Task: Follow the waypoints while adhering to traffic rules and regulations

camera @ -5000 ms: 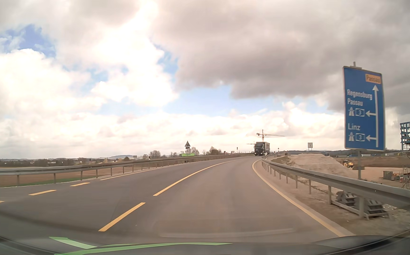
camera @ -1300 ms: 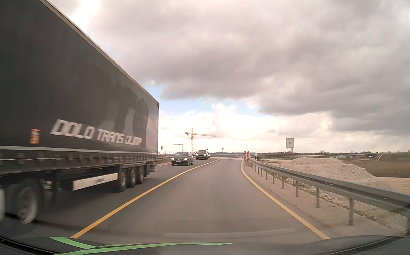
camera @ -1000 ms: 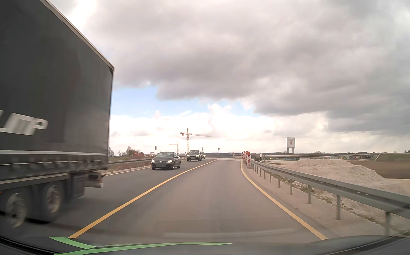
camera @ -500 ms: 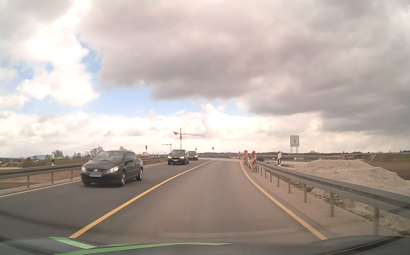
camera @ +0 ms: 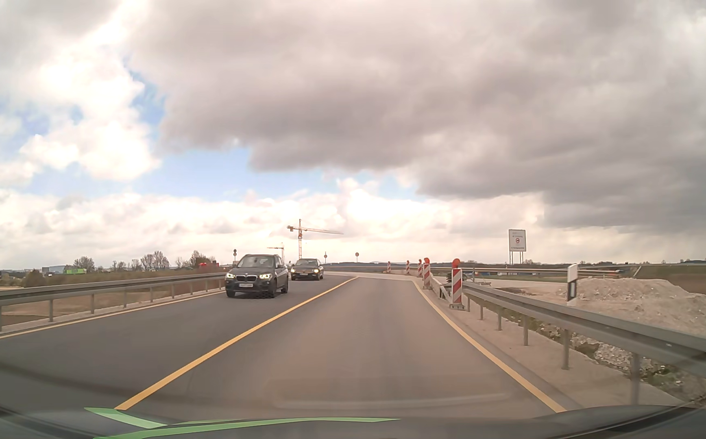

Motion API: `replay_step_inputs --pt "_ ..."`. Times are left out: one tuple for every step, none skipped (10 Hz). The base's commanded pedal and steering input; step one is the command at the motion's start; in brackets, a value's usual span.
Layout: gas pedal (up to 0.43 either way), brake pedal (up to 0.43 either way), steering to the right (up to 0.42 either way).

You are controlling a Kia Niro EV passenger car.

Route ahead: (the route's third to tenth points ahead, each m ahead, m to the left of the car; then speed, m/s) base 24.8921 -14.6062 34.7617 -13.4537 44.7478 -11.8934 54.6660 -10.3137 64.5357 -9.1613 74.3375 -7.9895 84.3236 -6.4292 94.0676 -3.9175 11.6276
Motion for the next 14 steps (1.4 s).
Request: replay_step_inputs --pt "0.130 0.000 0.018" --pt "0.118 0.000 0.018" --pt "0.118 0.000 0.018" --pt "0.118 0.000 0.018" --pt "0.118 0.000 0.018" --pt "0.110 0.000 0.018" --pt "0.110 0.000 0.018" --pt "0.110 0.000 0.018" --pt "0.110 0.000 0.018" --pt "0.110 0.000 0.018" --pt "0.110 0.000 0.018" --pt "0.110 0.000 0.017" --pt "0.110 0.000 0.015" --pt "0.110 0.000 0.014"
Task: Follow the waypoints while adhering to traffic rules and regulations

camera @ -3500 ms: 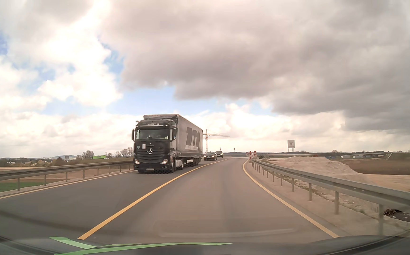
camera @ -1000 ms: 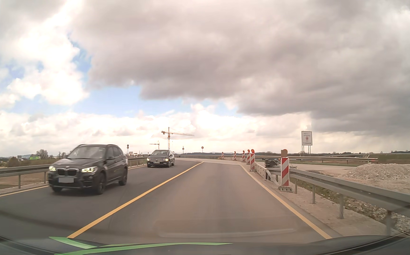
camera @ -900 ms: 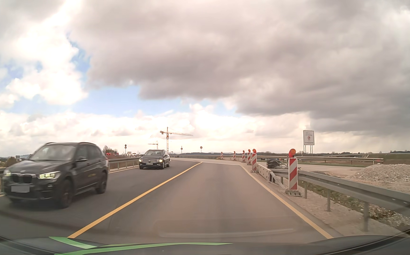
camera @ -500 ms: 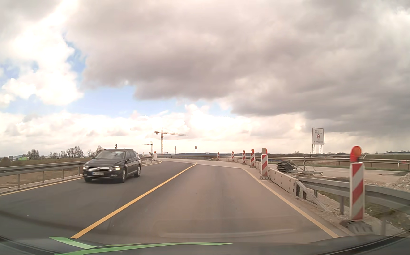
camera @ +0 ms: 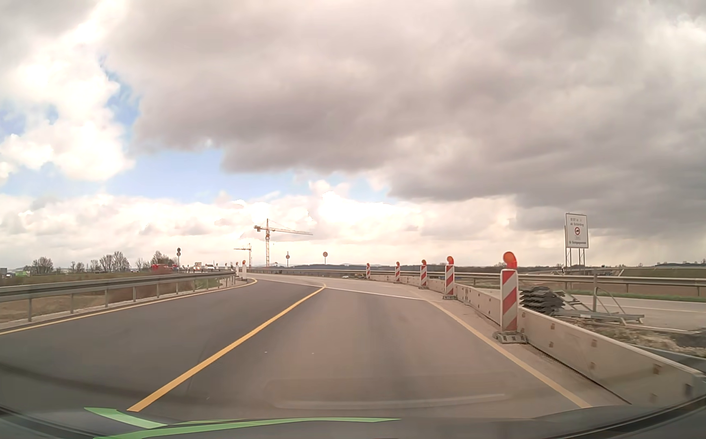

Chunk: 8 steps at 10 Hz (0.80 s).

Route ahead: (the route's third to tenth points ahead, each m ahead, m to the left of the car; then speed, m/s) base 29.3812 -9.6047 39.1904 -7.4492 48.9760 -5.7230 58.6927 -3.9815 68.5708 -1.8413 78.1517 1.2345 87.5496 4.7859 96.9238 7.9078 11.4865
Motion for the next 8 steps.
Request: replay_step_inputs --pt "0.110 0.000 0.013" --pt "0.110 0.000 0.012" --pt "0.110 0.000 0.011" --pt "0.110 0.000 0.011" --pt "0.098 0.000 0.009" --pt "0.098 0.000 0.005" --pt "0.098 0.000 0.001" --pt "0.098 0.000 -0.001"
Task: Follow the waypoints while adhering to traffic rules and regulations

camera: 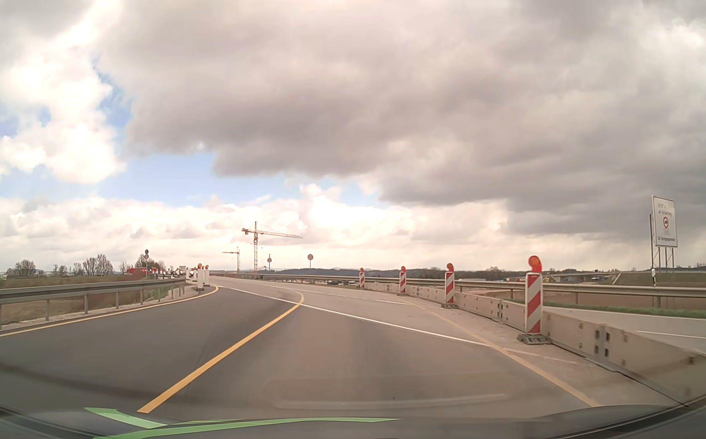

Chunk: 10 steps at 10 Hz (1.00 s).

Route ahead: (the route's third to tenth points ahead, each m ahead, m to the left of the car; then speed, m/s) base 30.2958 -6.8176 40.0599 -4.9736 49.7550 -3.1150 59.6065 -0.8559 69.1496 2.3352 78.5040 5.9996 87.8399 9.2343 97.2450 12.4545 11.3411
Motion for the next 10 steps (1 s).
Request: replay_step_inputs --pt "0.098 0.000 -0.001" --pt "0.098 0.000 -0.003" --pt "0.098 0.000 -0.007" --pt "0.098 0.000 -0.010" --pt "0.098 0.000 -0.013" --pt "0.098 0.000 -0.015" --pt "0.098 0.000 -0.018" --pt "0.098 0.000 -0.021" --pt "0.098 0.000 -0.023" --pt "0.098 0.000 -0.025"
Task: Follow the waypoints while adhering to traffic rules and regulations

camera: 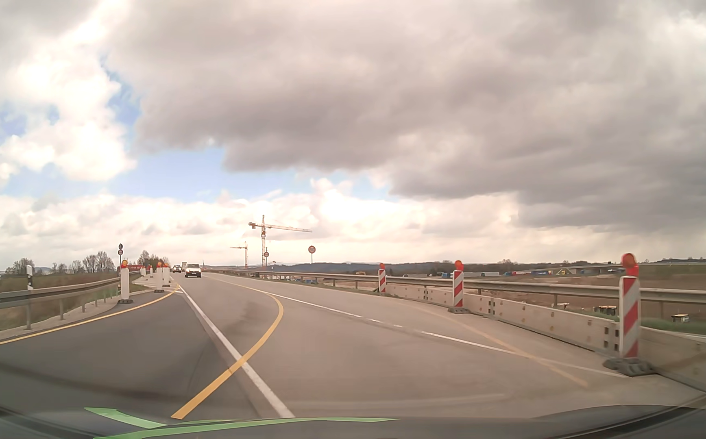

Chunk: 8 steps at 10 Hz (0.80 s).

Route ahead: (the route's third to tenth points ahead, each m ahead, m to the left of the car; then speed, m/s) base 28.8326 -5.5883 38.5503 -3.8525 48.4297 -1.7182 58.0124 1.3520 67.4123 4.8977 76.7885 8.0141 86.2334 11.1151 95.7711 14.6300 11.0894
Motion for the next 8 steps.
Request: replay_step_inputs --pt "0.098 0.000 -0.030" --pt "0.098 0.000 -0.035" --pt "0.098 0.000 -0.038" --pt "0.098 0.000 -0.038" --pt "0.098 0.000 -0.039" --pt "0.098 0.000 -0.040" --pt "0.098 0.000 -0.040" --pt "0.098 0.000 -0.042"
